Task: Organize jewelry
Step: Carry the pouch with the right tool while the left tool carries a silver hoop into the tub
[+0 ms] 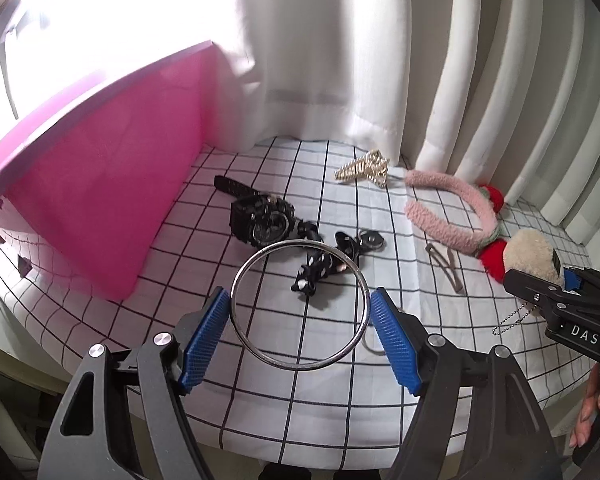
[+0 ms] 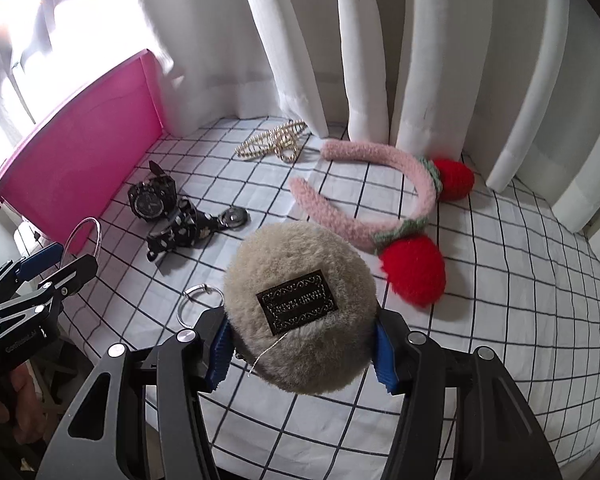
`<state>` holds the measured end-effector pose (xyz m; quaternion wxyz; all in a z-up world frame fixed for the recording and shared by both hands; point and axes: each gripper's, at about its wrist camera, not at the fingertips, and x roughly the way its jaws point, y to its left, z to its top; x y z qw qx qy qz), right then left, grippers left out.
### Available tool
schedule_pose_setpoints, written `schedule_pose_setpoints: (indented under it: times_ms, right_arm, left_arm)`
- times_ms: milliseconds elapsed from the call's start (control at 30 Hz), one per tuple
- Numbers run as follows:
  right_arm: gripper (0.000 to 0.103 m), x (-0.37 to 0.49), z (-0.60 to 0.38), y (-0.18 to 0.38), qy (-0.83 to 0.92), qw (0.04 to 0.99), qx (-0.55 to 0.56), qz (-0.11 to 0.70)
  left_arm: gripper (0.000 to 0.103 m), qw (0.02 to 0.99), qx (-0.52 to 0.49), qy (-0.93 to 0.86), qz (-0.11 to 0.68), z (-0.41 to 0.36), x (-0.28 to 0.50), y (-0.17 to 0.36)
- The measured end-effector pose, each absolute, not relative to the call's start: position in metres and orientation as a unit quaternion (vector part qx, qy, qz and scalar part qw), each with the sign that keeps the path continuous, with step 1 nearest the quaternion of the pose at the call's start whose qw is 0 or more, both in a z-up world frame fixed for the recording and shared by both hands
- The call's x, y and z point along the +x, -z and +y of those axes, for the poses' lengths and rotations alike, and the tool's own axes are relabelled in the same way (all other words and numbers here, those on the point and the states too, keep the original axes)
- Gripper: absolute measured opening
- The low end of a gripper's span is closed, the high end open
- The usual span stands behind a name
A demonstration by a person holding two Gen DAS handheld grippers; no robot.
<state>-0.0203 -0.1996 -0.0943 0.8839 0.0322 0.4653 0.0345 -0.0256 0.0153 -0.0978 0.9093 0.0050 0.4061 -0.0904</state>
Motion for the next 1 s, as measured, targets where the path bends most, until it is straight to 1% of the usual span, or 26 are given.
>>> schedule_pose_setpoints:
  times_ms: [300,567,767,1000]
  right_arm:
    - [0.055,0.009,-0.175,0.022,-0.075,0.917,0.017,0.392]
    - [0.055,0.049,-0.128,-0.03,-0.14,0.932,0.005,0.335]
    - [0.055,0.086,-0.07,-0.052,-0.204,0.929,-0.01,0.31]
    - [0.055,0.127,0.008,-0.058,-0.266,0.913,-0.024,0.31]
  left_arm:
    - [0.07,0.941,-0.007,0.088,0.326,0.031,-0.012,0.023]
    - [0.07,0.964,-0.023,0.049,0.262,0.068,0.007,-0.031]
    - [0.07,0.97,-0.028,-0.001,0.243,0.116,0.024,-0.049]
    - [0.07,0.965,-0.038,-0.068,0.25,0.182,0.039,-0.044]
